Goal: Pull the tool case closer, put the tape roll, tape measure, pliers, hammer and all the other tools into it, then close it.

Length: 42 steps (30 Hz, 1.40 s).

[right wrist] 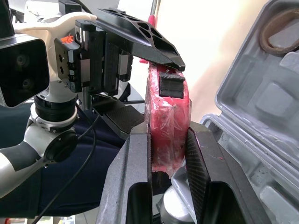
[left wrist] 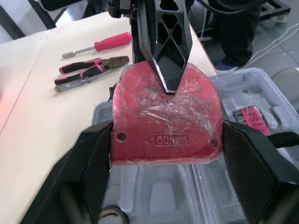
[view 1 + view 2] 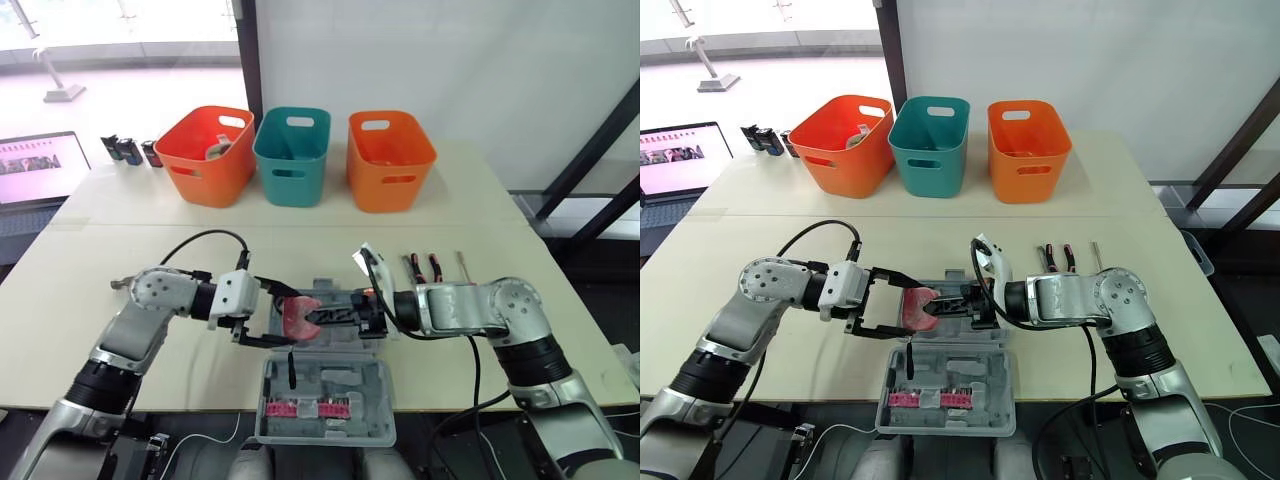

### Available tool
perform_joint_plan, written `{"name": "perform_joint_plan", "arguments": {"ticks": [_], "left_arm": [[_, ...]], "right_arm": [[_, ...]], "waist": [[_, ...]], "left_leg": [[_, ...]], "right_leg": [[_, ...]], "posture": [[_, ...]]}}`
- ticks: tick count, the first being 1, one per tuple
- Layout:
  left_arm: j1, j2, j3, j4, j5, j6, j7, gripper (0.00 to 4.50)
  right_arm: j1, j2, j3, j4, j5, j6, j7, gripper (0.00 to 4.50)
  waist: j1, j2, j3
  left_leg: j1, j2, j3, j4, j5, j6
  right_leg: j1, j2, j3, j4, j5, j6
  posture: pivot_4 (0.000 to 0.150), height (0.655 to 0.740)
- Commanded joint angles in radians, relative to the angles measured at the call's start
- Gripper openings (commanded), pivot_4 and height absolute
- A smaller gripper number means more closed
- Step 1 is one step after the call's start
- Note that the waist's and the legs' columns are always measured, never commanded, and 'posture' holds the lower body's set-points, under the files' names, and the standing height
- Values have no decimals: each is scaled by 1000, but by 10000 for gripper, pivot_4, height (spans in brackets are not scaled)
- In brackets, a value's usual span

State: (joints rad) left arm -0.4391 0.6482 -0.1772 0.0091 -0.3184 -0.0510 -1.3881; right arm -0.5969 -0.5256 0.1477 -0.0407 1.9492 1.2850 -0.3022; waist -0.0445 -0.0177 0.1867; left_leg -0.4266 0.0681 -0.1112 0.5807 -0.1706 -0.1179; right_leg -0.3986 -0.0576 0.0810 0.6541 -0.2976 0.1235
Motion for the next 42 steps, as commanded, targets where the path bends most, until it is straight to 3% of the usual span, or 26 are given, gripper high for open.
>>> {"name": "perform_joint_plan", "arguments": {"ticks": [1,7,13,22,30,32,33,38,39,42], "left_arm": [[-9,2,41,-31,-75,60,0,44606],[108,86,183,-143,-290,289,-6,44606],[319,178,257,-196,-289,246,-74,44606],[347,146,266,-173,-252,152,-53,44606],[367,145,257,-196,-238,118,-41,44606],[369,148,254,-196,-236,115,-44,45000],[370,149,253,-195,-234,111,-47,45000],[371,150,252,-196,-237,117,-47,45000],[371,150,253,-196,-238,118,-46,45000],[372,147,249,-198,-235,117,-43,45000]], "right_arm": [[17,-50,-60,-23,23,19,64,4511],[82,-340,-163,102,23,120,229,4511],[226,-584,-127,162,23,189,308,4511],[249,-548,-16,192,22,96,155,4511],[232,-471,-26,218,-109,71,74,4511],[227,-463,-35,218,-128,78,74,14840],[225,-460,-40,217,-135,81,73,17212],[222,-473,-75,205,-151,93,71,42115],[223,-478,-84,200,-151,94,72,44416],[228,-508,-129,130,-201,100,127,44416]], "waist": [[1,0,0],[-1,0,1],[0,2,1],[0,2,1],[0,2,1],[0,2,1],[0,2,1],[0,2,1],[0,2,1],[0,2,2]], "left_leg": [[0,0,0,0,0,0],[-1,0,0,0,0,0],[0,0,1,-2,-2,3],[-1,0,3,3,-2,3],[-1,0,4,-1,-2,3],[-1,0,4,-1,-2,3],[-1,0,4,0,-1,3],[-1,0,5,0,-1,3],[-1,0,5,0,-1,3],[-1,0,5,-1,-2,3]], "right_leg": [[0,0,0,0,0,0],[0,0,0,-2,0,0],[-2,0,1,-2,-2,-2],[-1,0,4,-4,0,-5],[-3,1,5,-4,-1,-3],[-3,1,5,-4,-1,-3],[-3,1,5,-4,-1,-4],[-3,1,7,-4,0,-4],[-3,1,7,-4,-1,-4],[-3,1,7,-4,-1,-3]], "posture": [[1500,7400],[1500,7400],[1500,7400],[1500,7400],[1500,7400],[1500,7400],[1500,7400],[1500,7400],[1500,7400],[1500,7400]]}}
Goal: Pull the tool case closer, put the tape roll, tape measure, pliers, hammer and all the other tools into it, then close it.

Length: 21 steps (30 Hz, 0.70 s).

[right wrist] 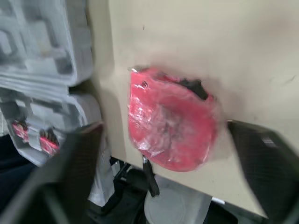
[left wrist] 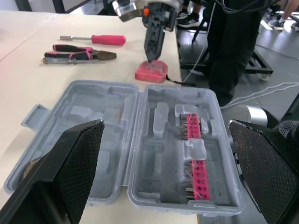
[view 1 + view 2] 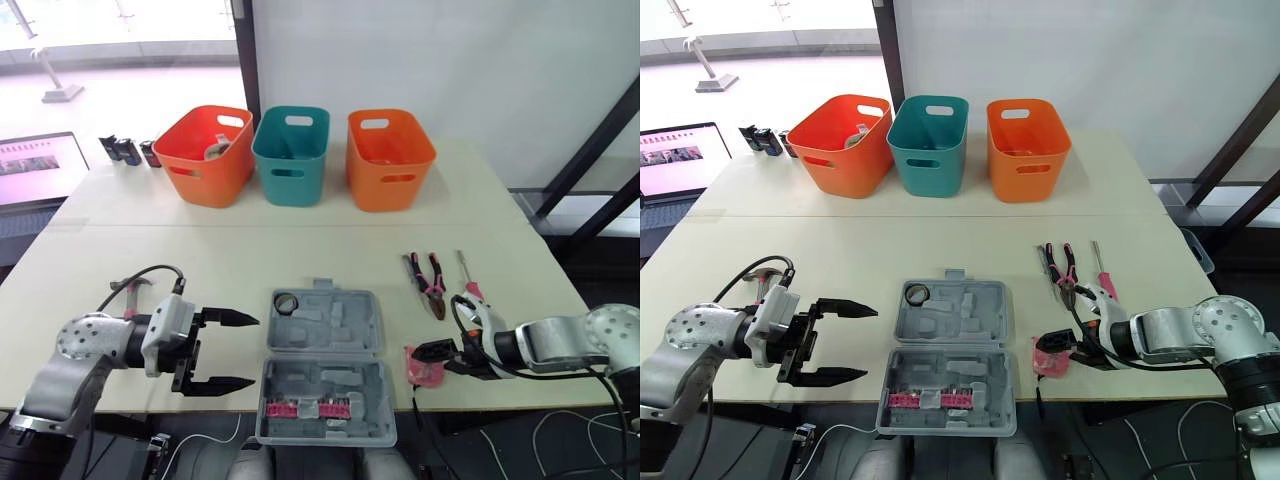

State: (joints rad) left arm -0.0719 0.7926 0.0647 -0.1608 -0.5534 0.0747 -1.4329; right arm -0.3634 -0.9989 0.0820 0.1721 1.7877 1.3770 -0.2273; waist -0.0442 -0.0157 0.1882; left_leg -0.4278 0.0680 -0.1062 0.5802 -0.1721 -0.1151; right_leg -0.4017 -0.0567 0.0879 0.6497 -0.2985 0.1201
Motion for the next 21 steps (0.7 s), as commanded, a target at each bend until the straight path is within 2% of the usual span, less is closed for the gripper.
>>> {"name": "perform_joint_plan", "arguments": {"ticks": [1,3,5,7,9,11,15,17,21], "left_arm": [[5,2,6,-30,0,-9,3,45000],[5,0,5,-29,1,-10,5,45000],[3,-3,5,-25,2,-11,9,45000],[1,-5,1,-23,6,-13,12,45000],[1,-7,-3,-25,9,-13,14,45000],[-1,-9,-5,-27,9,-11,16,45000],[-1,-10,-5,-30,11,-12,23,45000],[5,-12,-4,-36,12,-12,29,45000],[15,-14,-5,-55,9,-2,41,45000]], "right_arm": [[-1,-46,-76,-124,-85,10,94,44416],[7,-69,-96,-216,-171,7,219,44416],[46,-182,-42,-444,-429,-158,529,44416],[115,-284,28,-585,-719,-418,786,44416],[212,-330,92,-618,-1006,-747,959,44416],[290,-337,123,-605,-1196,-991,1086,44416],[329,-266,154,-492,-1415,-1287,1214,44416],[309,-226,180,-434,-1502,-1343,1235,44416],[268,-149,190,-350,-1584,-1376,1269,44416]], "waist": [[0,1,0],[0,1,0],[2,3,2],[4,4,2],[3,2,1],[3,2,1],[-3,2,2],[-4,2,2],[-1,2,2]], "left_leg": [[0,0,0,0,0,0],[0,0,0,-1,0,0],[0,0,0,-1,0,0],[0,0,1,-1,0,0],[0,0,1,-1,0,-1],[0,0,1,-1,0,-1],[0,0,6,-1,0,-1],[2,0,8,0,0,-1],[2,0,10,1,1,-2]], "right_leg": [[0,0,0,0,0,0],[-1,0,0,0,0,0],[-1,0,0,0,0,0],[-2,0,0,0,-1,1],[-2,0,0,0,-1,2],[-1,0,-1,-2,-3,4],[-1,-3,1,-2,-1,3],[-1,-3,4,-1,0,3],[-1,-3,5,0,1,2]], "posture": [[1500,7400],[1500,7400],[1500,7400],[1500,7400],[1500,7400],[1500,7400],[1500,7400],[1500,7400],[1500,7400]]}}
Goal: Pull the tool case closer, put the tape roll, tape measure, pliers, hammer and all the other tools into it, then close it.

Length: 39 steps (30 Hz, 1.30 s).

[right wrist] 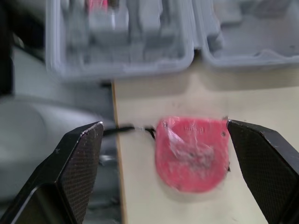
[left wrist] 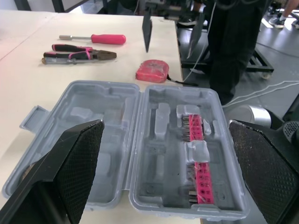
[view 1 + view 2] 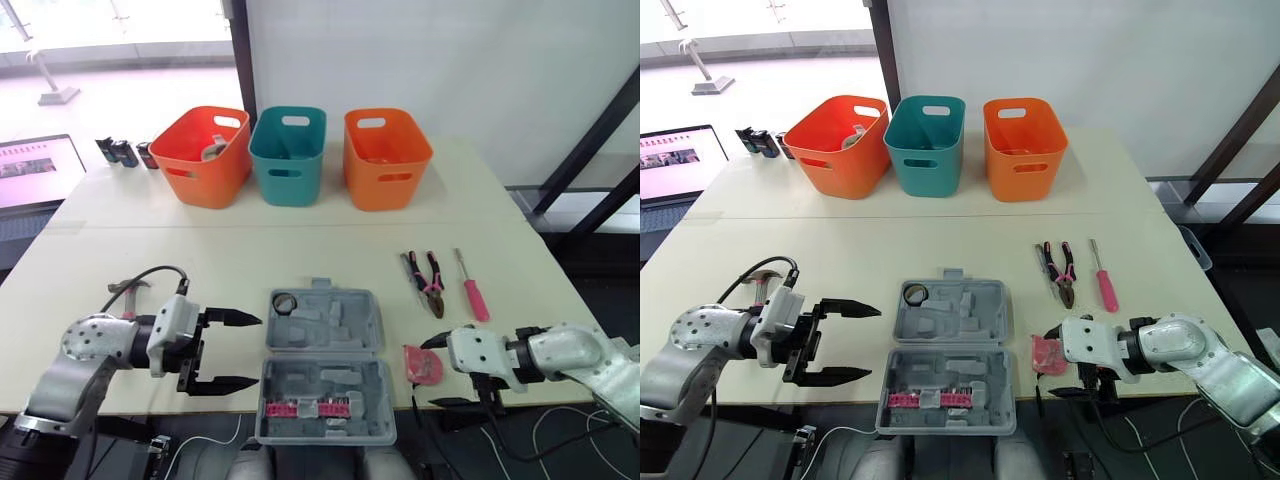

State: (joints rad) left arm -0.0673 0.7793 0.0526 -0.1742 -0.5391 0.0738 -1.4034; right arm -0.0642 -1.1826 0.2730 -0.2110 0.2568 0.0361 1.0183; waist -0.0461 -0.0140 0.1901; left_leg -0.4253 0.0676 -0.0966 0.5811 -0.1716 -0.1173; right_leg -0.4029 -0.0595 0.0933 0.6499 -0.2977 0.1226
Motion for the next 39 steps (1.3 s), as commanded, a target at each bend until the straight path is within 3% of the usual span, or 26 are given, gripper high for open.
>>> {"name": "perform_joint_plan", "arguments": {"ticks": [1,13,23,28,35,39], "left_arm": [[14,-1,8,-46,-6,-1,14,45000],[35,4,15,-66,-6,6,37,45000],[40,5,15,-70,-6,4,47,45000],[41,5,11,-71,-3,3,52,45000],[40,6,12,-63,4,-1,54,45000],[37,4,16,-51,12,-6,60,45000]], "right_arm": [[-45,55,-1,56,-74,-37,25,44416],[-97,166,0,183,-221,1,47,44416],[-83,213,-16,154,-222,100,65,44416],[-66,237,-26,121,-213,114,70,28853],[-81,224,-76,32,-185,117,100,28837],[-182,194,-97,-58,-149,247,148,28837]], "waist": [[1,0,0],[2,0,0],[1,-1,0],[0,-2,-1],[1,-2,-1],[0,-2,-1]], "left_leg": [[0,0,1,0,0,0],[1,0,6,1,0,0],[2,0,6,1,0,0],[3,0,6,1,0,0],[3,0,6,1,0,0],[3,0,7,1,0,0]], "right_leg": [[0,0,1,0,0,0],[0,0,6,0,1,2],[0,0,6,1,1,2],[1,0,6,1,1,2],[1,0,7,1,1,2],[1,0,7,1,2,2]], "posture": [[1500,7400],[1500,7400],[1500,7400],[1500,7400],[1500,7400],[1500,7400]]}}
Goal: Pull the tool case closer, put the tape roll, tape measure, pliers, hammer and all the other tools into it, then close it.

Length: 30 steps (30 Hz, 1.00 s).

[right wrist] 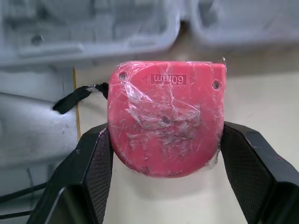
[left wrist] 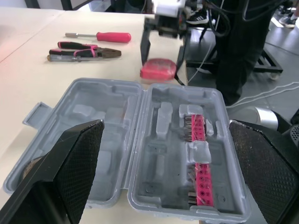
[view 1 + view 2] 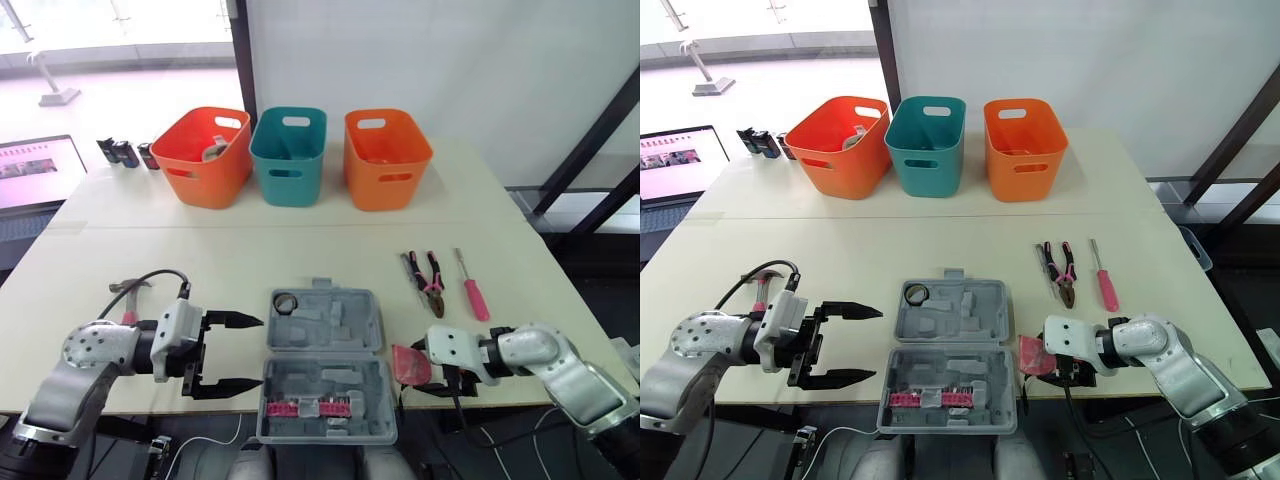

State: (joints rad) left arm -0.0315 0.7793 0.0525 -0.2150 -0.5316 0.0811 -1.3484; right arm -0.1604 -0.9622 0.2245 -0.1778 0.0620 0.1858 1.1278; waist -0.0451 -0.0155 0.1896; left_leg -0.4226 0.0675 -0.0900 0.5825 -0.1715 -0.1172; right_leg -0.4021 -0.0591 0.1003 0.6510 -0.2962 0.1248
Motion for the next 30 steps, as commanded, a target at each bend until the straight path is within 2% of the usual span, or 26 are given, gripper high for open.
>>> {"name": "perform_joint_plan", "arguments": {"ticks": [1,6,9,12,16,22,30], "left_arm": [[0,3,17,-6,7,-14,8,45000],[-17,1,17,19,21,-24,13,45000],[-28,-1,14,31,30,-24,17,45000],[-33,2,15,44,35,-27,16,45000],[-43,1,19,59,41,-32,16,45000],[-55,-8,13,70,45,-37,20,45000],[-34,-13,15,49,41,-39,33,45000]], "right_arm": [[-130,-41,-46,-122,64,164,66,28837],[-395,-83,93,-208,34,414,201,28837],[-578,44,187,-143,-25,562,135,28837],[-697,123,288,-93,-92,617,123,28837],[-792,198,420,-25,-172,641,123,28837],[-850,251,587,118,-320,539,149,28837],[-866,340,627,267,-414,475,146,28837]], "waist": [[-2,0,0],[0,1,1],[-2,0,0],[-3,0,0],[2,0,0],[0,0,0],[-5,0,0]], "left_leg": [[0,0,0,0,0,0],[1,0,1,-1,0,0],[1,0,1,-2,0,0],[0,0,2,-1,0,0],[-3,0,2,-2,0,0],[-3,0,2,-2,0,0],[-3,0,2,-2,0,0]], "right_leg": [[0,0,0,0,0,0],[-1,0,1,1,0,0],[-1,0,1,0,0,0],[-4,0,2,1,1,0],[-5,0,1,1,0,2],[-5,0,1,2,1,4],[-6,0,1,3,2,5]], "posture": [[1500,7400],[1500,7400],[1500,7400],[1500,7400],[1500,7400],[1500,7400],[1500,7400]]}}
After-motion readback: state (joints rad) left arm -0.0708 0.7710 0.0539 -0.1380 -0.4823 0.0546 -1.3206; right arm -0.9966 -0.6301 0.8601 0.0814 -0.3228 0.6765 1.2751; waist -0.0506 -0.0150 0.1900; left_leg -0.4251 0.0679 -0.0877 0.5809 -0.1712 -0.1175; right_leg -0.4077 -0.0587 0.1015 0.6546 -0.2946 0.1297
